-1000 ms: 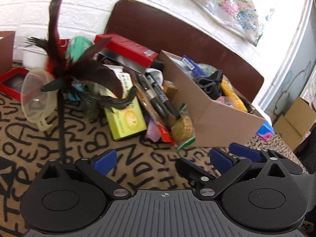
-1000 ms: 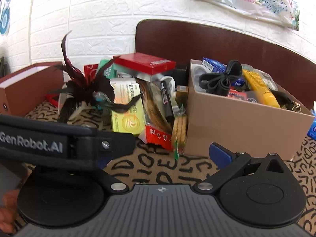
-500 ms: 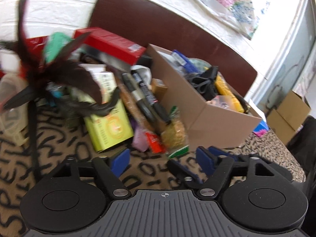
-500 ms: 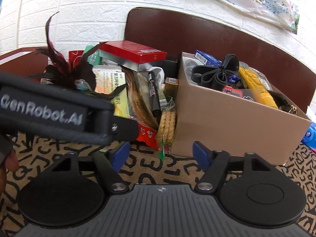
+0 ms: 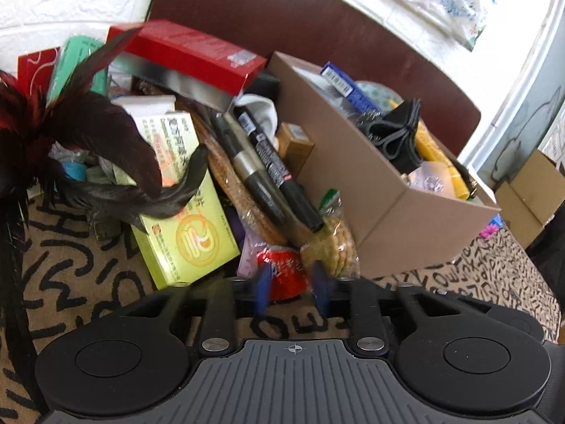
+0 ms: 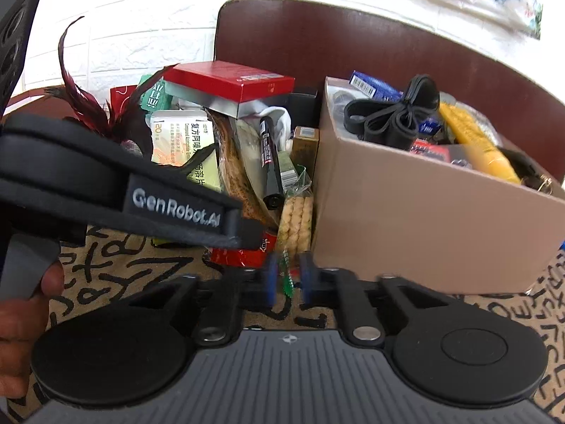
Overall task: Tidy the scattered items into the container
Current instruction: 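Grasp the cracker stick pack with the left gripper and lift it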
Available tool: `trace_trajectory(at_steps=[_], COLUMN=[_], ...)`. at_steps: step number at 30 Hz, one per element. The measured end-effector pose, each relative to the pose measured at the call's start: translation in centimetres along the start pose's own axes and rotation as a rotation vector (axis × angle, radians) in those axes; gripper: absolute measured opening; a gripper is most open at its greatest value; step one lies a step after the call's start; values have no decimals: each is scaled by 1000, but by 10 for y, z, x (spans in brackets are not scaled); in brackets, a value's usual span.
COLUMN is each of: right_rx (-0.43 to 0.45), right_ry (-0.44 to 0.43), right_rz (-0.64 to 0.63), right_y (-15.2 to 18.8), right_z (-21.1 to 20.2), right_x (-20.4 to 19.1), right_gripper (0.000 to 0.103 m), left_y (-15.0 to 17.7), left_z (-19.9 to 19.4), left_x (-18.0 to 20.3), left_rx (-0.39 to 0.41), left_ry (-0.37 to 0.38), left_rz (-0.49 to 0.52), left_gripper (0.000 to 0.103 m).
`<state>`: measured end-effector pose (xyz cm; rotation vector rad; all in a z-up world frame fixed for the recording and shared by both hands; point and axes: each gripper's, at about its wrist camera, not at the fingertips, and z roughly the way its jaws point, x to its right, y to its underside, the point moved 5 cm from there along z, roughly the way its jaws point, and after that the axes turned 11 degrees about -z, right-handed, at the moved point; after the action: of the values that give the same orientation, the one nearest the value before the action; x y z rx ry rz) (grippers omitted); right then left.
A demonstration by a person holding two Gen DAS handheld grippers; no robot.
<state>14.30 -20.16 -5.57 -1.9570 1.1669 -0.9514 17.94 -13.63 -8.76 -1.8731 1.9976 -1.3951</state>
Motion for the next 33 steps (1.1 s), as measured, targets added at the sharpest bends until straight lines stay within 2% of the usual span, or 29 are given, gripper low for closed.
trace_trajectory(at_steps=[5,11,13,15,18,20,22,24,25,27,29,33], right_rx=[11,19,24,25,24,21,14,9,8,13,6,-2], right_ry=[-14,-40,-56,-73,-83,-63,-53,-27,-10,3,-1,-15], right_rz=[-2,-14,-26,-43,-59,-61,-51,-52,-53,-50,-46,-47], right_y=[1,1,1,2,6,8,10,10,11,12,13,12], right_z=[-7,-15,-21,-26,-31,-30,-29,-27,-27,-27,-23,-12], right_x=[-3,-10,-14,-20,-26,-26,-25,-22,-21,-19,-17,-15], right_gripper=[4,1,0,0,1,1,9,41,47,50,50,50], left_y=[4,0,0,2,4,4,4,4,4,3,3,3], left_z=[-6,-26,-34,-38,-36,-29,-20,-12,-8,-1,7,20], left_x=[-1,1,4,9,15,19,21,25,26,28,30,28], left_rx=[0,29,37,39,43,25,-4,-18,-24,-43,-59,-74], left_ry=[25,63,81,92,74,61,68,60,57,58,56,29], left_rz=[-20,-66,-60,-46,-14,-3,8,30,38,40,44,53], left_gripper=[28,37,47,66,78,78,77,74,71,60,55,53])
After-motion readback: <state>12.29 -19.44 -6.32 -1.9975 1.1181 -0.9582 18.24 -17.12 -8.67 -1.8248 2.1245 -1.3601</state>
